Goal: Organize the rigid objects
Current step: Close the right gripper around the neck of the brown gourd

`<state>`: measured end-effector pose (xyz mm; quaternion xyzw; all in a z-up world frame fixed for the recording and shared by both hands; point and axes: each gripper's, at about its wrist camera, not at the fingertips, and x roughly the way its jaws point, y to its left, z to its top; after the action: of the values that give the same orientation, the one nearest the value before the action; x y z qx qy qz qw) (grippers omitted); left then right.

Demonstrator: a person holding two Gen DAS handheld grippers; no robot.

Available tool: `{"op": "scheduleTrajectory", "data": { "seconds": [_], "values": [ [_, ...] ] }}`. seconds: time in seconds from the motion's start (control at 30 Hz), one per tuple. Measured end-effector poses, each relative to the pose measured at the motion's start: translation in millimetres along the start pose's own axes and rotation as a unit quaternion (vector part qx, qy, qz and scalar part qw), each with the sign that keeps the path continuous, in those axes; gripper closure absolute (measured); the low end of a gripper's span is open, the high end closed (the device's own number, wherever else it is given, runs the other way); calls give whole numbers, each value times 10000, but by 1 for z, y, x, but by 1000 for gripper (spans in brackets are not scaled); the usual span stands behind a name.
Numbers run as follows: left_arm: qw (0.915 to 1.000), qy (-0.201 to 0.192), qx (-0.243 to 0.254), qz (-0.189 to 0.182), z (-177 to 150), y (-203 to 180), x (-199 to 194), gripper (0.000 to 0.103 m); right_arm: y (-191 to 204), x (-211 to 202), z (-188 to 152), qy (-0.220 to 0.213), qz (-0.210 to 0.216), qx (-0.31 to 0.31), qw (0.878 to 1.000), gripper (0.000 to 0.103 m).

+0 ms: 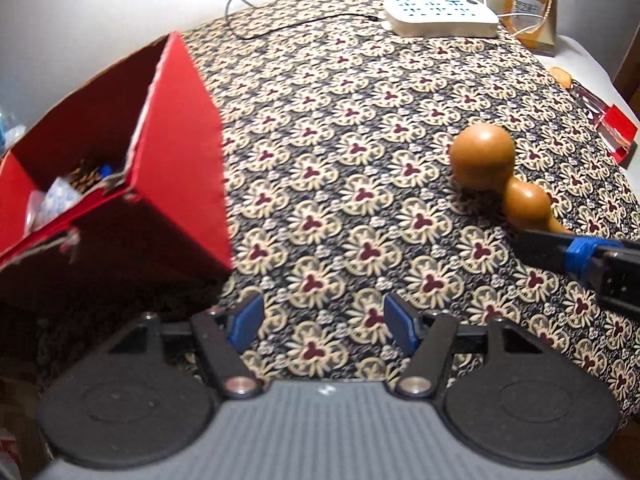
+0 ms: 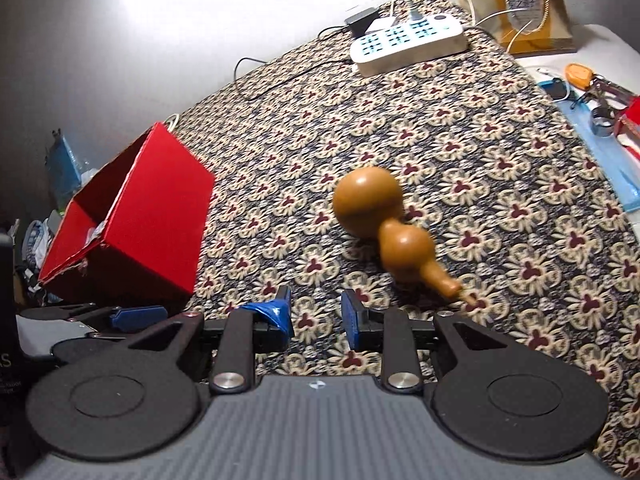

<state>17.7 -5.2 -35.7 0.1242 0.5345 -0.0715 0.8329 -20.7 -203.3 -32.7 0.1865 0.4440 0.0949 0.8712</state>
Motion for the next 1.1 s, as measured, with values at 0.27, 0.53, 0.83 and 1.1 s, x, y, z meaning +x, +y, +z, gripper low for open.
{"op": "scheduleTrajectory", "data": {
  "seconds": [0.27,0.53,0.83,1.1],
  "values": [
    [9984,100,-46,-549,9,-15,21,37,-37,-7,20,-276,-509,78,9983,93],
    [9916,376,-129,-1230,10,-20,38,37,-64,21,32,151,-48,876,9960,93],
    [9900,125,-73,-1405,17,-16,35,36,-49,56,28,821,744,1288,9855,90],
    [9890,-86,76,-1472,35,-23,43,35,-40,73,44,664,648,1098,9896,90]
  ]
}}
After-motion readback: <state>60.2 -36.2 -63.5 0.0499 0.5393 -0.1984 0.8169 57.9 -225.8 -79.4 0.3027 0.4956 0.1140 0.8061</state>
